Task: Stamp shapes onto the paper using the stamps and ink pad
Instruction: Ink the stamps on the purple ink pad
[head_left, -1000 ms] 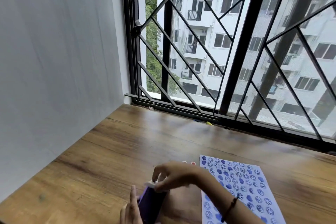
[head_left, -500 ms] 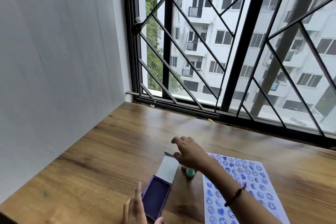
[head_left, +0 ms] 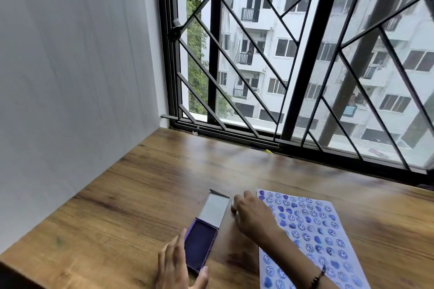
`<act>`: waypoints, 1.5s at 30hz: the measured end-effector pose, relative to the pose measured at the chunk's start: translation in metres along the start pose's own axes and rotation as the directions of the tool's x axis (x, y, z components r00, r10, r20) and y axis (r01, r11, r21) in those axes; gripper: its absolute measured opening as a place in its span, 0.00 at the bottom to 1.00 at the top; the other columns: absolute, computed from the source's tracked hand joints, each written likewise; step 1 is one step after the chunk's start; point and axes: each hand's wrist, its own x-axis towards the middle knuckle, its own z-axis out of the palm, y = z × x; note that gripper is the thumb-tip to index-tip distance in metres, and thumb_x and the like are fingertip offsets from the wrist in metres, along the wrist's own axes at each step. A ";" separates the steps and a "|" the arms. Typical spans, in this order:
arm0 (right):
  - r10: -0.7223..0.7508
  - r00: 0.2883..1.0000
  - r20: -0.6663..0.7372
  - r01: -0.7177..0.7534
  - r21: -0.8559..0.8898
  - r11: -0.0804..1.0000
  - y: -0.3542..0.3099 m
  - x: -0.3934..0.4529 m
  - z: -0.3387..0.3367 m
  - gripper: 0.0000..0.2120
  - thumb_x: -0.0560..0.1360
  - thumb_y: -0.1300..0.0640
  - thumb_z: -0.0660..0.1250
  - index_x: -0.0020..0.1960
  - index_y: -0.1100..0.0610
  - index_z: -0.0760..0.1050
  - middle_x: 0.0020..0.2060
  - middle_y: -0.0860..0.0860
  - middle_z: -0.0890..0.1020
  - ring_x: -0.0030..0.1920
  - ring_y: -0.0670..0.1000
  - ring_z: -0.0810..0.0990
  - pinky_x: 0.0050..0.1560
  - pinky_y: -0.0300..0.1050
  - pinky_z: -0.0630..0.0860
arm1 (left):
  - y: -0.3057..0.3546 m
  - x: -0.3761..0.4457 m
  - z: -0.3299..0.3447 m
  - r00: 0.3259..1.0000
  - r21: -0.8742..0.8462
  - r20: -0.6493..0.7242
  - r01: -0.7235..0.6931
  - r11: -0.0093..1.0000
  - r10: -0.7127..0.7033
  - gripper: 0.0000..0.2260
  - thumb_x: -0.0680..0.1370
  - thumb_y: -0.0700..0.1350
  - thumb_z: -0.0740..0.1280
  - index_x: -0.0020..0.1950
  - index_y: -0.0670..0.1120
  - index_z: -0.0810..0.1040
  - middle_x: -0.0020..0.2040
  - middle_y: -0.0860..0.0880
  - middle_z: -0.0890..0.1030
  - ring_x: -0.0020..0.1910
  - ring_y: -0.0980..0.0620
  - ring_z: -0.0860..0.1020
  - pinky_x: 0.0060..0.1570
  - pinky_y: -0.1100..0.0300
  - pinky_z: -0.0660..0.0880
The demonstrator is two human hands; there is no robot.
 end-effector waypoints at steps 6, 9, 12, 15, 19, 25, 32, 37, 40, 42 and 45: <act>0.009 1.000 0.011 -0.010 0.086 0.996 0.005 0.002 0.007 0.09 0.73 0.66 0.54 0.50 0.60 0.70 0.52 0.59 0.74 0.50 0.60 0.77 0.45 0.49 0.75 | 0.000 -0.001 0.001 0.998 -0.033 -0.053 -0.018 0.999 0.016 0.31 0.58 0.56 0.60 0.50 0.35 0.79 0.43 0.36 0.83 0.45 0.43 0.74 0.46 0.54 0.67; 0.010 0.999 -0.043 -0.004 0.151 0.989 0.003 -0.001 0.002 0.08 0.74 0.64 0.56 0.50 0.60 0.72 0.51 0.58 0.74 0.49 0.59 0.77 0.43 0.47 0.73 | 0.005 -0.001 -0.003 0.995 -0.095 -0.096 -0.046 0.994 0.037 0.27 0.61 0.53 0.60 0.48 0.35 0.80 0.42 0.37 0.83 0.45 0.49 0.69 0.47 0.57 0.67; -0.067 0.984 -0.165 0.115 0.305 0.945 -0.007 -0.008 -0.015 0.06 0.72 0.61 0.63 0.48 0.59 0.75 0.46 0.55 0.78 0.45 0.55 0.77 0.39 0.41 0.65 | 0.012 0.003 -0.010 0.991 -0.290 -0.123 -0.092 0.953 0.059 0.20 0.66 0.50 0.63 0.53 0.42 0.80 0.45 0.45 0.83 0.44 0.57 0.72 0.47 0.66 0.70; -0.158 0.968 -0.197 0.238 0.501 0.832 -0.028 -0.021 -0.029 0.04 0.69 0.59 0.67 0.44 0.56 0.78 0.36 0.47 0.76 0.35 0.43 0.72 0.38 0.37 0.66 | 0.020 0.011 -0.013 0.993 -0.547 -0.088 0.023 0.837 -0.084 0.18 0.72 0.42 0.70 0.55 0.62 0.77 0.43 0.58 0.84 0.42 0.63 0.79 0.44 0.76 0.72; -0.167 0.980 -0.109 0.196 0.680 0.707 -0.042 -0.029 -0.028 0.04 0.71 0.61 0.66 0.39 0.54 0.77 0.30 0.48 0.76 0.30 0.46 0.72 0.35 0.37 0.69 | 0.014 0.027 -0.008 0.974 -0.690 0.041 0.190 0.699 -0.224 0.15 0.73 0.36 0.68 0.50 0.57 0.80 0.35 0.53 0.85 0.32 0.56 0.80 0.39 0.68 0.75; -0.108 0.994 -0.027 0.090 0.768 0.634 -0.043 -0.031 -0.022 0.09 0.72 0.61 0.67 0.37 0.49 0.74 0.29 0.47 0.77 0.29 0.46 0.74 0.30 0.38 0.70 | 0.003 0.029 -0.012 0.971 -0.784 0.145 0.231 0.577 -0.192 0.10 0.71 0.39 0.70 0.46 0.53 0.82 0.35 0.54 0.85 0.32 0.60 0.80 0.36 0.71 0.75; -0.036 0.994 -0.100 0.103 0.829 0.549 -0.052 -0.034 -0.016 0.14 0.69 0.69 0.67 0.37 0.49 0.76 0.29 0.42 0.78 0.31 0.37 0.76 0.36 0.28 0.71 | -0.006 0.030 -0.014 0.938 -0.886 0.194 0.293 0.358 -0.286 0.08 0.73 0.36 0.67 0.40 0.47 0.83 0.29 0.50 0.82 0.29 0.58 0.77 0.30 0.68 0.75; -0.067 0.947 -0.313 0.226 0.506 0.833 -0.053 -0.030 -0.016 0.10 0.66 0.70 0.67 0.42 0.57 0.79 0.37 0.47 0.80 0.37 0.42 0.75 0.46 0.17 0.59 | -0.035 0.010 -0.007 0.911 -0.876 0.151 0.303 0.376 -0.384 0.06 0.73 0.39 0.67 0.42 0.50 0.81 0.32 0.51 0.81 0.32 0.57 0.77 0.34 0.71 0.75; -0.149 0.931 -0.333 0.256 0.304 0.917 -0.061 -0.031 -0.002 0.13 0.60 0.73 0.69 0.39 0.58 0.79 0.37 0.54 0.83 0.41 0.56 0.79 0.39 0.29 0.57 | -0.036 -0.005 0.000 0.886 -0.861 0.091 0.300 0.411 -0.456 0.08 0.74 0.40 0.67 0.42 0.53 0.80 0.38 0.51 0.80 0.36 0.57 0.76 0.38 0.73 0.73; -0.278 0.931 -0.238 0.317 0.147 0.937 -0.070 -0.036 0.018 0.12 0.60 0.73 0.68 0.40 0.60 0.77 0.37 0.56 0.82 0.41 0.58 0.78 0.38 0.37 0.61 | -0.034 -0.011 0.004 0.870 -0.845 0.041 0.292 0.447 -0.491 0.08 0.74 0.41 0.68 0.42 0.54 0.79 0.39 0.53 0.80 0.37 0.60 0.77 0.39 0.75 0.73; -0.358 0.930 -0.079 0.364 0.094 0.927 -0.070 -0.039 0.038 0.11 0.66 0.71 0.62 0.46 0.63 0.73 0.47 0.59 0.80 0.46 0.59 0.73 0.41 0.49 0.70 | -0.030 -0.010 0.005 0.879 -0.809 0.021 0.295 0.508 -0.477 0.06 0.74 0.43 0.67 0.44 0.56 0.77 0.42 0.56 0.81 0.39 0.66 0.78 0.40 0.75 0.72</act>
